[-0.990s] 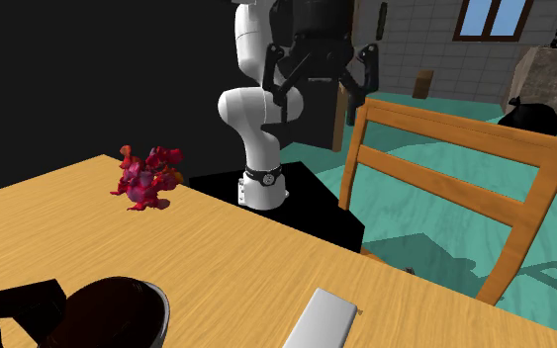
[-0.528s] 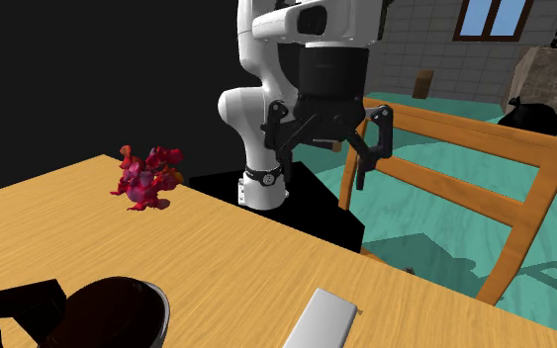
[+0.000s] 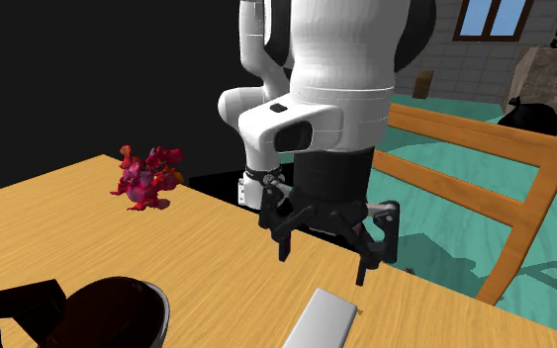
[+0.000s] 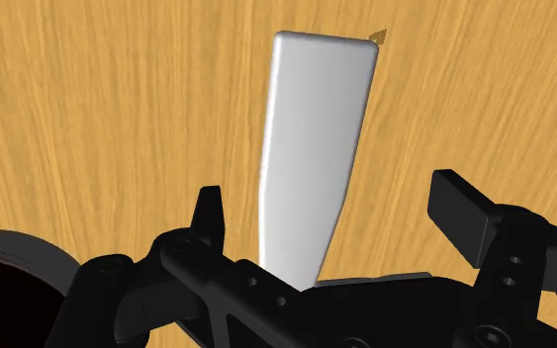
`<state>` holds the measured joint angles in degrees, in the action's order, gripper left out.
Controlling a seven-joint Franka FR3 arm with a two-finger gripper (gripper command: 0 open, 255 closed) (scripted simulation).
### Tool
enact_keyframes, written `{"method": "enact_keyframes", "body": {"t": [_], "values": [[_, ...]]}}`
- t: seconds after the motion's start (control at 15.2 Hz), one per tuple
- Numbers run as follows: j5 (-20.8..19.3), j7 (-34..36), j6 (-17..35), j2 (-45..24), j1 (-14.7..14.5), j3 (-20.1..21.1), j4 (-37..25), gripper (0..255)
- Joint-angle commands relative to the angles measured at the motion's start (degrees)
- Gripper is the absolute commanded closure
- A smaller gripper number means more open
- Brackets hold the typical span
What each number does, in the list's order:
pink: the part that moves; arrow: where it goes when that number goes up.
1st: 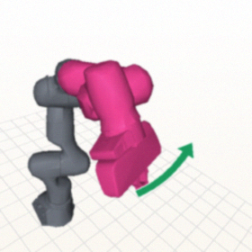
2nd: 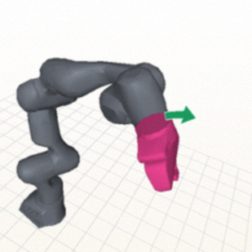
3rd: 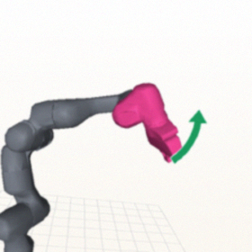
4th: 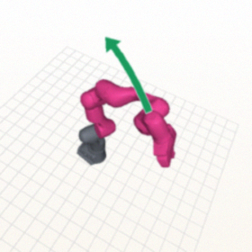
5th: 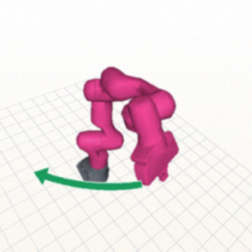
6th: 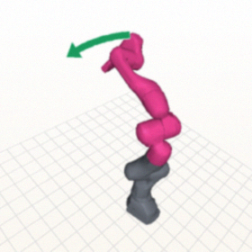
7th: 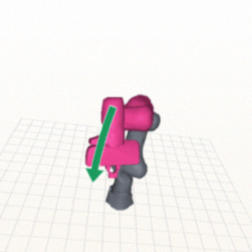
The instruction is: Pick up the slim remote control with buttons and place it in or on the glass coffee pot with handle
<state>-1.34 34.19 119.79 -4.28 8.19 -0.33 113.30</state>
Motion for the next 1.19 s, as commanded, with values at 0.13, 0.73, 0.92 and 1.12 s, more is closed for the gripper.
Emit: {"method": "enact_keyframes", "body": {"t": [0.13,0.73,0.92,1.12], "values": [[1.08,2.89,1.01,-8.84,0.95,-1.01,-6.06,0],[2.07,4.55,5.14,-16.26,1.54,-1.56,-8.26,0],[2.09,4.54,6.16,-16.85,1.55,-1.55,-7.83,0],[2.09,4.54,6.16,-16.85,1.55,-1.55,-7.84,0]]}}
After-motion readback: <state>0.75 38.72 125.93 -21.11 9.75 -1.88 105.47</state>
